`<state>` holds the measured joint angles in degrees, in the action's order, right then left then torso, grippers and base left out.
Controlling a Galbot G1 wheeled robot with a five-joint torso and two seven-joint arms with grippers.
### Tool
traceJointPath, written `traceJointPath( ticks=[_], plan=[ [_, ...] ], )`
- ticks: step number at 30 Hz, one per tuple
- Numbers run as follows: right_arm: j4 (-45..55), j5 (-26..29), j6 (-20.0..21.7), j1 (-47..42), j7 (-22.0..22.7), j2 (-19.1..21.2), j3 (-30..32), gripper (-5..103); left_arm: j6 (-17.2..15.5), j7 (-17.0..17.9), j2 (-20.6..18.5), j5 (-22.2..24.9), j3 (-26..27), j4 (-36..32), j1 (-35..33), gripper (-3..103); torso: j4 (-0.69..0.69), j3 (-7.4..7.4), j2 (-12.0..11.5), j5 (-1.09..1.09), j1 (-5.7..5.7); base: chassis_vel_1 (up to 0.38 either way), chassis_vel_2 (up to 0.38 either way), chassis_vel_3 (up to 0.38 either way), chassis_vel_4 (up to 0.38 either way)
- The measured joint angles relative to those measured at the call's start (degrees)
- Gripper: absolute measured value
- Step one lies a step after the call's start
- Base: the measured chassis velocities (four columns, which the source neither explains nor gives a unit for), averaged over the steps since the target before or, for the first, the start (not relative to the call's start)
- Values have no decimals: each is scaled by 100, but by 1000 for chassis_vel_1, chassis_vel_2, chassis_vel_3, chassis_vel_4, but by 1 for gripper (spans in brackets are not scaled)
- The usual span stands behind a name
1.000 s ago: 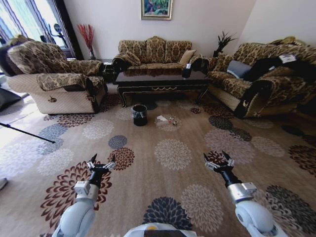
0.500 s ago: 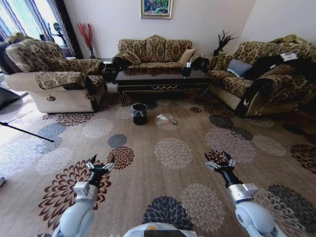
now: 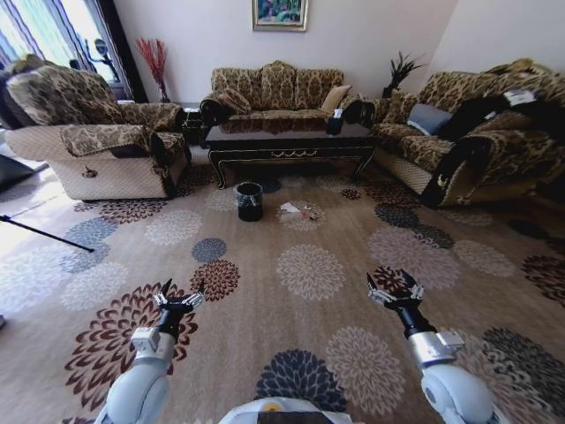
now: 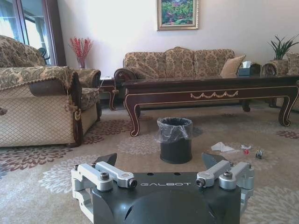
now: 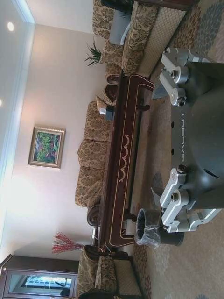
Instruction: Move to the front of the table and pick up the trash from the floor, then place it into the trash bin.
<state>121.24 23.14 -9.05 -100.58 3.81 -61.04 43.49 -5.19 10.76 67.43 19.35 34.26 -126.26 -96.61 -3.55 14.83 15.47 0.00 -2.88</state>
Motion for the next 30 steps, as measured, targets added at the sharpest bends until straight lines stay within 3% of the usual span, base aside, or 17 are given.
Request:
traceJointPath(
  ticks=[5,6,7,9,10,15,30],
  plan=[
    [21,-5,-6,-5,2,-33,2,100,144,-1,7,-88,1,3,2,100,0,-66,-104,0,38,0,0,0,0],
    [23,-13,-7,-5,3,-43,-1,100,433,27,9,-284,3,35,29,100,0,-85,-133,0,49,0,0,0,0],
    [23,-13,-7,-5,3,-43,-1,100,433,27,9,-284,3,35,29,100,0,-85,-133,0,49,0,0,0,0],
    [24,-27,-8,-16,4,-58,-5,100,958,62,19,-675,38,99,93,100,0,-130,-195,0,65,0,0,0,0],
    [22,-29,-9,-24,4,-62,-6,100,1050,62,22,-720,41,99,100,100,0,-146,-220,0,73,0,0,0,0],
    [4,-34,-13,-37,4,-65,-13,100,1177,39,69,-710,44,127,103,100,0,-245,-352,0,105,0,0,0,0],
    [20,-24,-13,-49,20,-44,2,100,1139,-8,86,-755,-135,251,211,100,0,-484,-679,0,194,0,0,0,0]
  ],
)
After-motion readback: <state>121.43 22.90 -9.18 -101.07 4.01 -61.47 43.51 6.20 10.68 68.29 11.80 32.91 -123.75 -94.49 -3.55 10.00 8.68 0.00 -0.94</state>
